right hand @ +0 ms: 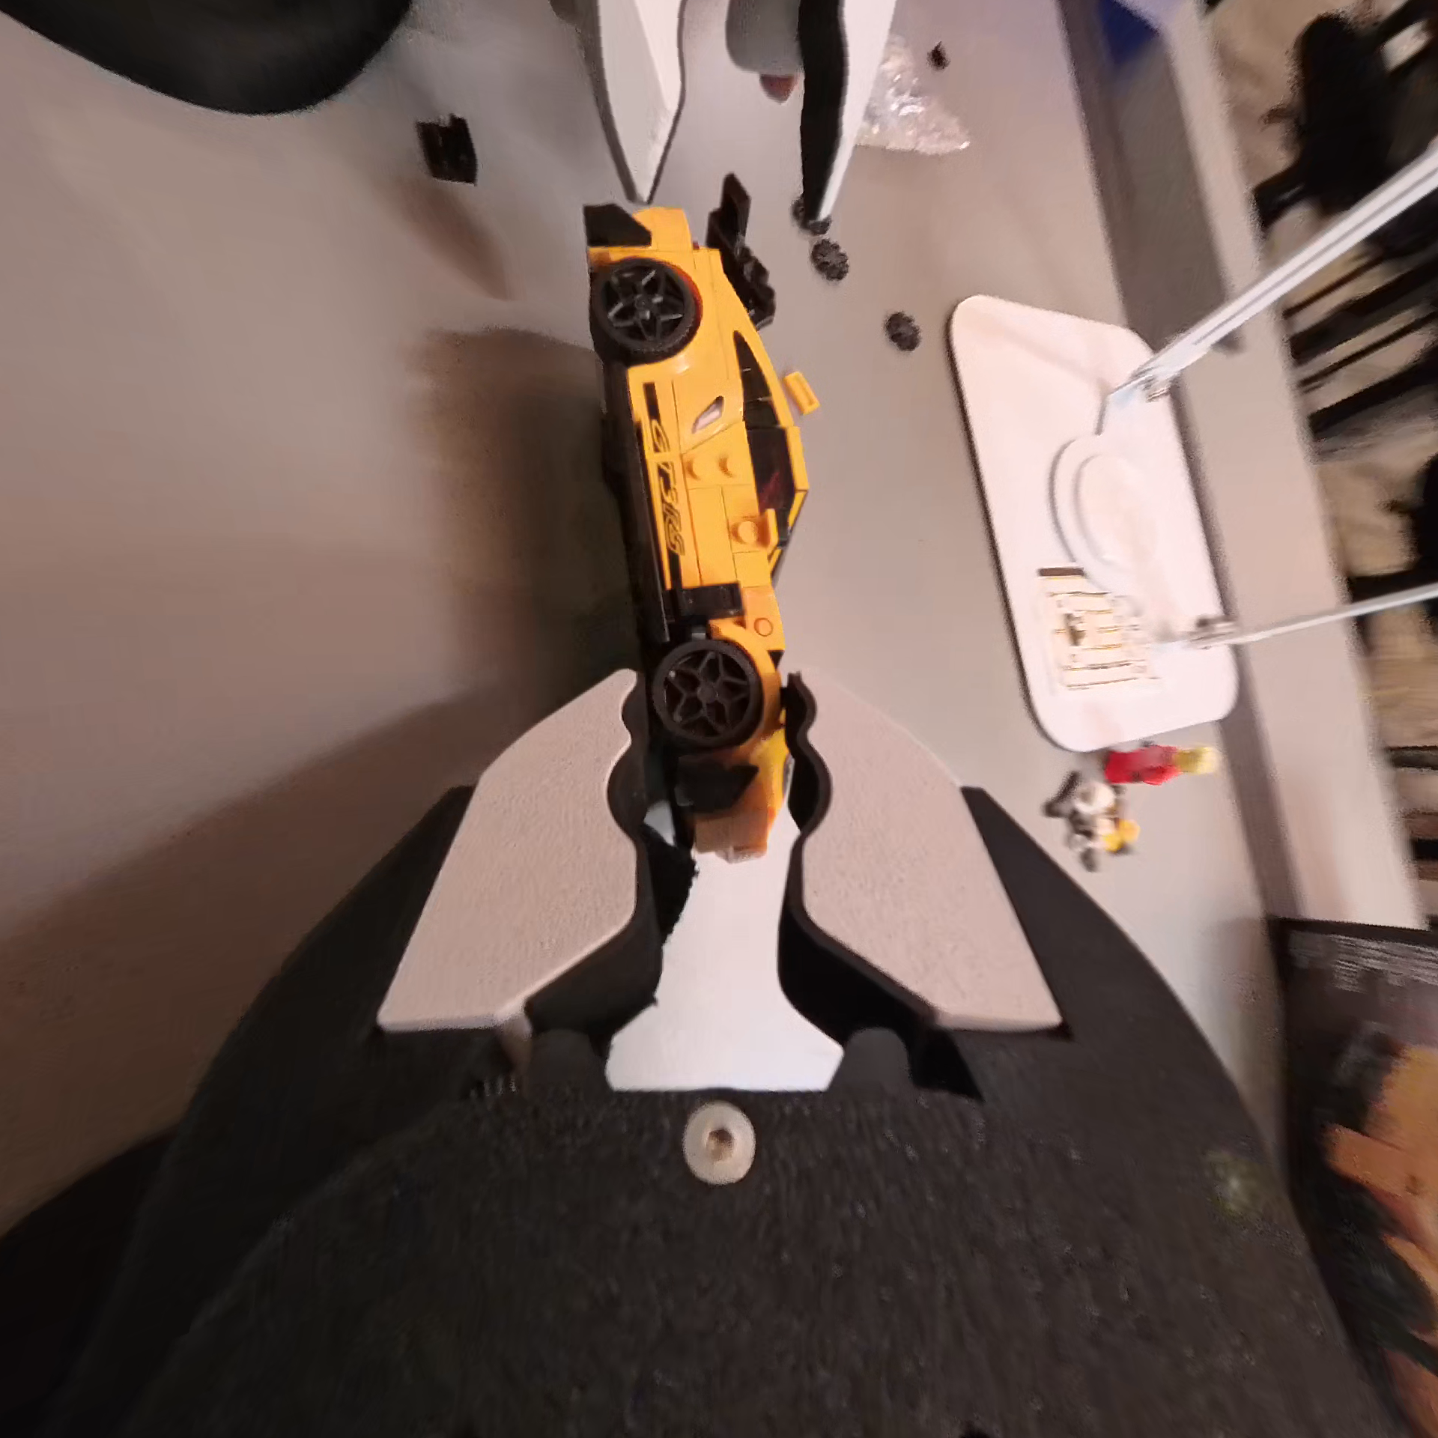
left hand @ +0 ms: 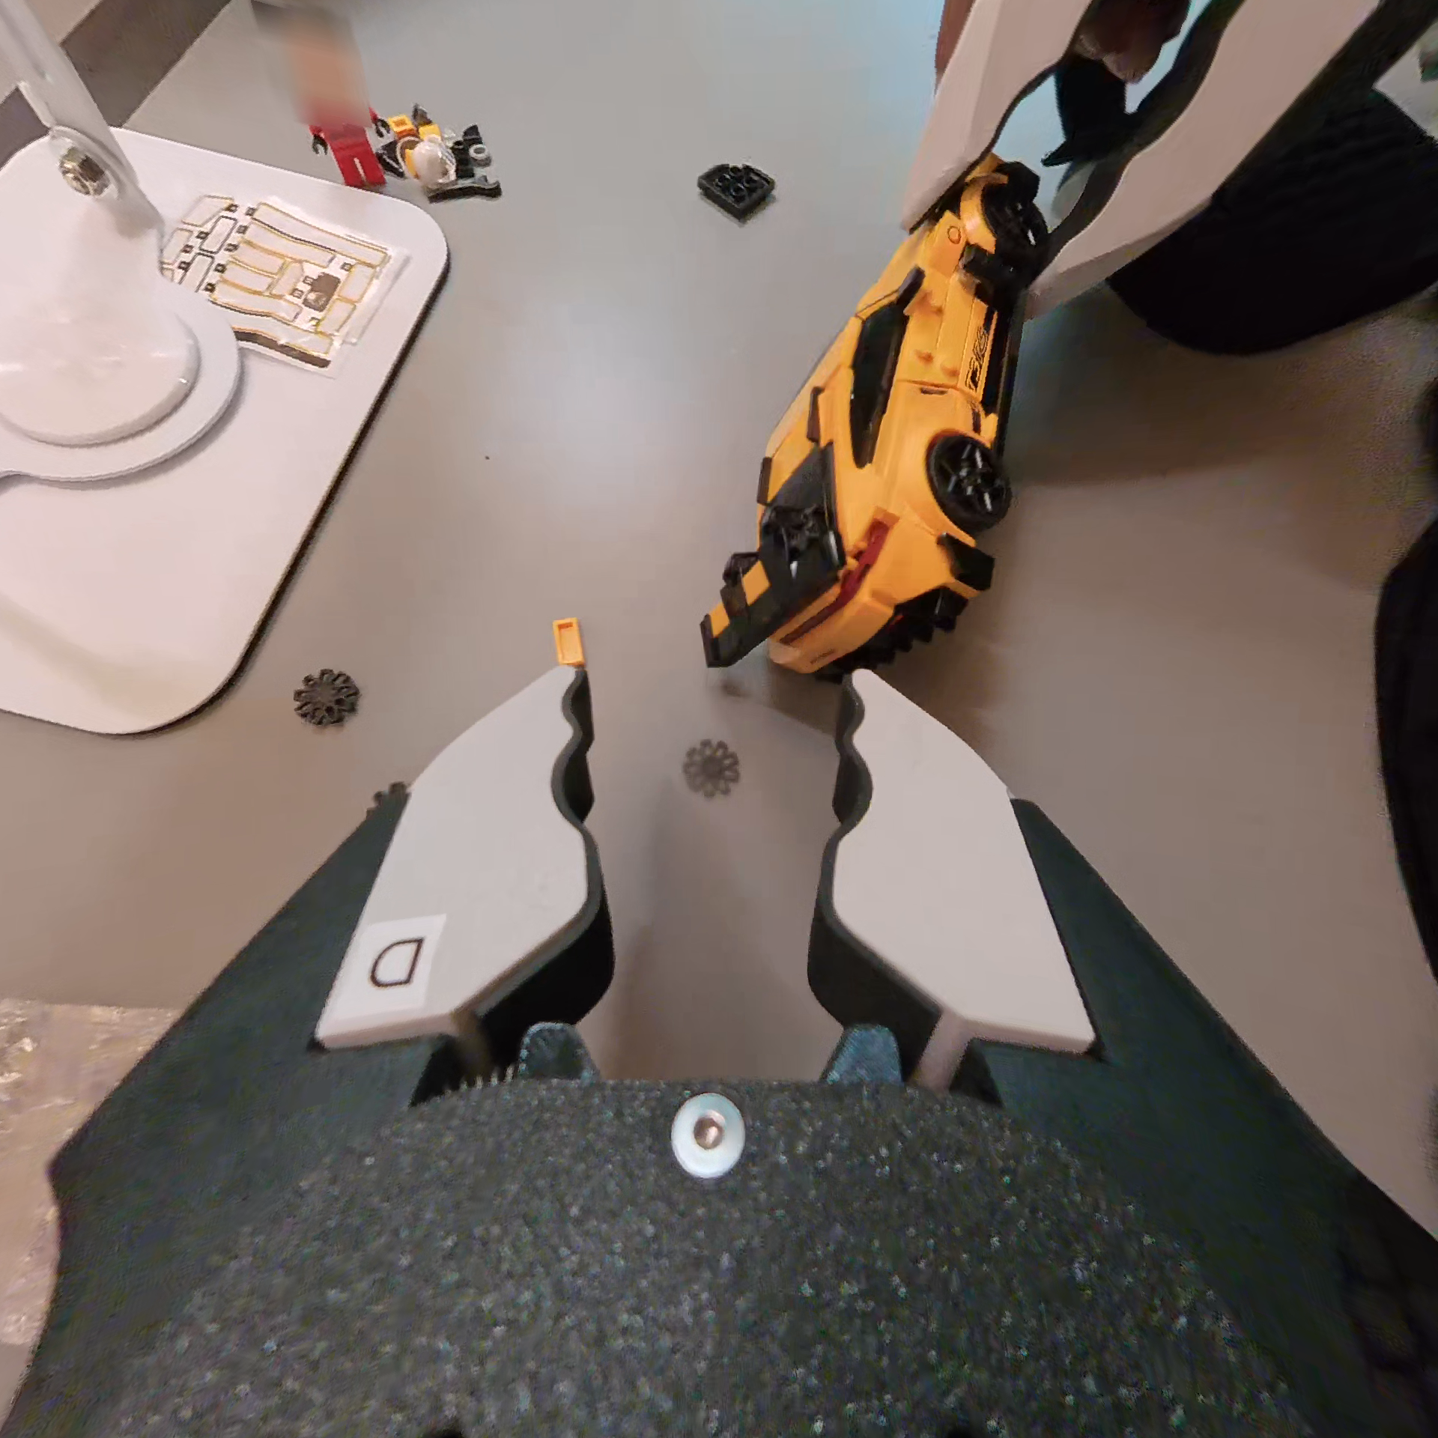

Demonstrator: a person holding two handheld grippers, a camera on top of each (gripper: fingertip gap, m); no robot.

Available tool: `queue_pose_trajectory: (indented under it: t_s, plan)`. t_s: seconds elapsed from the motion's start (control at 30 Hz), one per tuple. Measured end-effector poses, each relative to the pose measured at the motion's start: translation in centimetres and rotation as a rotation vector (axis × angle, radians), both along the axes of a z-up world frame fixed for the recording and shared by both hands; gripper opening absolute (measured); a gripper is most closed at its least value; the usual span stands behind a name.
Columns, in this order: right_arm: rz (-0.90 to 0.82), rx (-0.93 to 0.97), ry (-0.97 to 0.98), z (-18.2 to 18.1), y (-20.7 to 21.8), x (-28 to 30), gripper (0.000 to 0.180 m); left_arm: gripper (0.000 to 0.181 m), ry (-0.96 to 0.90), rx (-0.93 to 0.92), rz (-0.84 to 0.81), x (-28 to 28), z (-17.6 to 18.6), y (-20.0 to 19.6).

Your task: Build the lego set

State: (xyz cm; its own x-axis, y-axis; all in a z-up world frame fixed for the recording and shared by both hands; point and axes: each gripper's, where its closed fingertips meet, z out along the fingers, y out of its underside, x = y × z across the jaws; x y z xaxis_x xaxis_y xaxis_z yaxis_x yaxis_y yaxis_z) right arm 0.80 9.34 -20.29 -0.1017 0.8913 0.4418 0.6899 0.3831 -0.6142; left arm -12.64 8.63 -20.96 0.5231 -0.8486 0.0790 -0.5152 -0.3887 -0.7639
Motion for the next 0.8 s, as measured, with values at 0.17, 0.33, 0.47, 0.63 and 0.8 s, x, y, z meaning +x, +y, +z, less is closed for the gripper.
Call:
queue_pose_trajectory:
  t_s: [0.17,0.33,0.47,0.63,0.8]
  plan:
    - [-0.045,0.304,0.033,-0.2,-1.2,0.5,0.033,0.062,0.004,-0.016,-0.06,0.9,-0.1,-1.6]
    - [-0.072,0.515,-0.002,-0.7,-2.3,0.9,0.033,0.062,0.044,-0.032,-0.119,1.9,-0.9,-3.7]
    - [-0.089,0.59,-0.026,-1.2,-3.0,1.3,0.033,0.066,0.082,-0.041,-0.115,2.6,-1.9,-4.7]
    - [-0.091,0.607,-0.072,-2.3,-4.1,1.7,0.036,0.065,0.091,-0.039,-0.083,3.3,-2.6,-5.5]
    - [-0.085,0.6,-0.11,-3.0,-4.6,1.9,0.038,0.063,0.112,-0.028,-0.083,3.6,-3.1,-5.7]
